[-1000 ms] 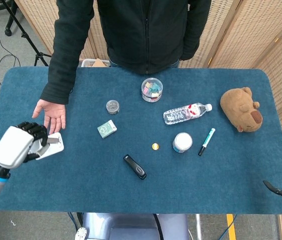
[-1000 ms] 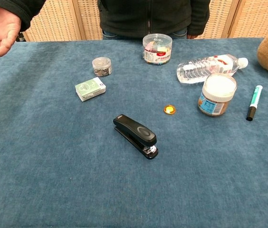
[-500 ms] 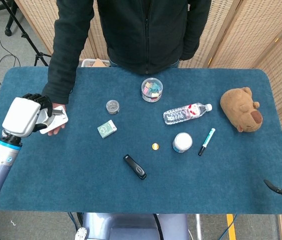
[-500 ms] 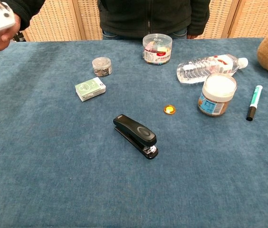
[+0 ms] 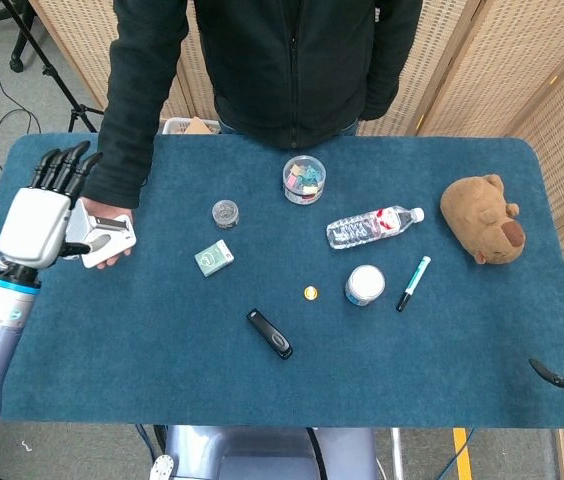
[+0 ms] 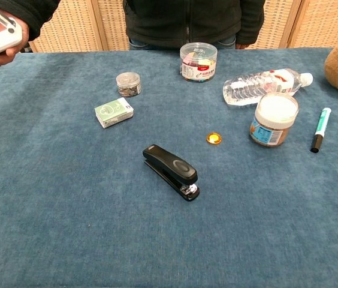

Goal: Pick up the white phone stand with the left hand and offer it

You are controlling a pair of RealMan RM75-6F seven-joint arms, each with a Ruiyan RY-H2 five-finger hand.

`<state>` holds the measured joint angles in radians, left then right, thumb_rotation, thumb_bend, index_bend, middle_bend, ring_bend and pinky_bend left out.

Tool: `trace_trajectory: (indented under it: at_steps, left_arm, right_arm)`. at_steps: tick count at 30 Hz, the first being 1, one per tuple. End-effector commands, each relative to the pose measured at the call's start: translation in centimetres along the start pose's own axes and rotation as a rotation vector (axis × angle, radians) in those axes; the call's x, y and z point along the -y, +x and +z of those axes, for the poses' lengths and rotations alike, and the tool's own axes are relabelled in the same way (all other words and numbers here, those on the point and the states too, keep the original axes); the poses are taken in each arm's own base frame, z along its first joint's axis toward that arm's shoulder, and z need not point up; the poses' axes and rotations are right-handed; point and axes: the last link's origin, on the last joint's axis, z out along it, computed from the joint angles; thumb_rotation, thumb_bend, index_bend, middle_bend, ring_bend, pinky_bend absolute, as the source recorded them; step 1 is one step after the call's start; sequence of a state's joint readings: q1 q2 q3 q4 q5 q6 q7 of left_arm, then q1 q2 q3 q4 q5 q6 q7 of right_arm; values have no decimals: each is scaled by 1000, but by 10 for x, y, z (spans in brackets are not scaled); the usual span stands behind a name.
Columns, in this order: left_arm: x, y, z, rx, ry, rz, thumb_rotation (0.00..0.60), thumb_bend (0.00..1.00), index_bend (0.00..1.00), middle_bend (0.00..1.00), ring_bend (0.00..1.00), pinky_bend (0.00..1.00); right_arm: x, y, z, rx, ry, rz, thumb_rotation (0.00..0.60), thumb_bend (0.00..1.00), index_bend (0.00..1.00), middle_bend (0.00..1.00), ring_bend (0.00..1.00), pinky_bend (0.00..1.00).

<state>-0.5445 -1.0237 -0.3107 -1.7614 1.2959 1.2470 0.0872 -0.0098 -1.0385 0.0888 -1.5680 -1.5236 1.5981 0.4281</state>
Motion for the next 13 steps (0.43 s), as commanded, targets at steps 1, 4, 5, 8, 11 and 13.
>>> trace_trajectory:
  at_steps: [1, 4, 5, 8, 11, 13]
  left_arm:
    - [3, 25, -11, -53, -9, -44, 600, 0, 0, 0, 0, 42]
    - [13, 39, -29, -65, 16, -66, 600, 0, 0, 0, 0, 19]
    - [16, 40, -37, -59, 31, -79, 600, 0, 0, 0, 0, 12]
    - [32, 35, -73, -21, 97, -111, 600, 0, 0, 0, 0, 0]
    - [52, 21, -110, 10, 193, -106, 600, 0, 0, 0, 0, 0]
    - [61, 11, -130, 15, 238, -96, 600, 0, 0, 0, 0, 0]
  right_arm:
    - [0, 0, 0, 1, 2, -1, 600, 0, 0, 0, 0, 34]
    - [1, 0, -1, 1, 5, 2, 600, 0, 0, 0, 0, 34]
    - [2, 0, -1, 0, 6, 1, 600, 0, 0, 0, 0, 34]
    - [3, 1, -1, -3, 10, 2, 600, 0, 0, 0, 0, 34]
    - [3, 0, -1, -2, 11, -1, 600, 0, 0, 0, 0, 34]
    - [3, 1, -1, -1, 13, 1, 600, 0, 0, 0, 0, 34]
